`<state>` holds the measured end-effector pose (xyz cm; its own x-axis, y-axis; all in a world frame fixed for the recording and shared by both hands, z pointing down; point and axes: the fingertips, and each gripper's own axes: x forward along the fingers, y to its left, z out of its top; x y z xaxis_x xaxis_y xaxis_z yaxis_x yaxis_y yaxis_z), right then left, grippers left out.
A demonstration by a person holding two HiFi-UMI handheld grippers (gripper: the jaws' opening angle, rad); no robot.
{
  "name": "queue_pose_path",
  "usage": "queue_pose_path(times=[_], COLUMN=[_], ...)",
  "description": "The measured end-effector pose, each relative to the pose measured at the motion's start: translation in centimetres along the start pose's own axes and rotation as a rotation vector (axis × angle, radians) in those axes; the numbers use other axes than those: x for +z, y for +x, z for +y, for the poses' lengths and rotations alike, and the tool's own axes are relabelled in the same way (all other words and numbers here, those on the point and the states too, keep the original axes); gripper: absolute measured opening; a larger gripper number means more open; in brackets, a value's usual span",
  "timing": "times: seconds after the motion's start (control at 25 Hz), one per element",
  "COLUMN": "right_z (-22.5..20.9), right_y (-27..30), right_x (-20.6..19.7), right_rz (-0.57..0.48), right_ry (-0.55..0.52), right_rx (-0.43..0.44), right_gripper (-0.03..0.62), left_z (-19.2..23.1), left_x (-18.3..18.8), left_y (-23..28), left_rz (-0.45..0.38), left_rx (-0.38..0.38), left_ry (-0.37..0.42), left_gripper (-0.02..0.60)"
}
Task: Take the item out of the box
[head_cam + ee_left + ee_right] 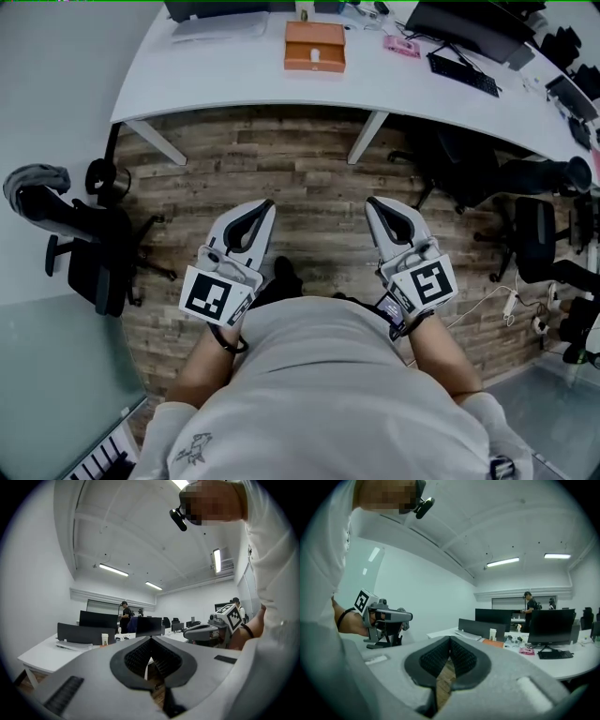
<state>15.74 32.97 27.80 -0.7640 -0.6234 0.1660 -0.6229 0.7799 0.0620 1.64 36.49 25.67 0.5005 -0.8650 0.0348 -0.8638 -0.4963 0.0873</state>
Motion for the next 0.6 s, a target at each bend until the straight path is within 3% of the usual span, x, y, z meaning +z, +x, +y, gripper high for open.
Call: queue_pose_path(times=[0.24,0.6], right_z=[0.3,-1.0], right_y=[4.8,9.7], right_x=[2.4,2.1], right_rz=[0.002,0.008], right_ry=[-0.014,0.024], right_rx=[-0.049,-0.036], right_gripper=[0.002,0.002], left_z=[6.1,10.3], left_x=[1.0,1.0], left_y=[-1.1,-0.1], left_rz=[-0.011,-0.012], left_rx=[-0.025,-0.010], left_ry=[-0.003,-0.012], left_gripper=[-0.002,-0.002])
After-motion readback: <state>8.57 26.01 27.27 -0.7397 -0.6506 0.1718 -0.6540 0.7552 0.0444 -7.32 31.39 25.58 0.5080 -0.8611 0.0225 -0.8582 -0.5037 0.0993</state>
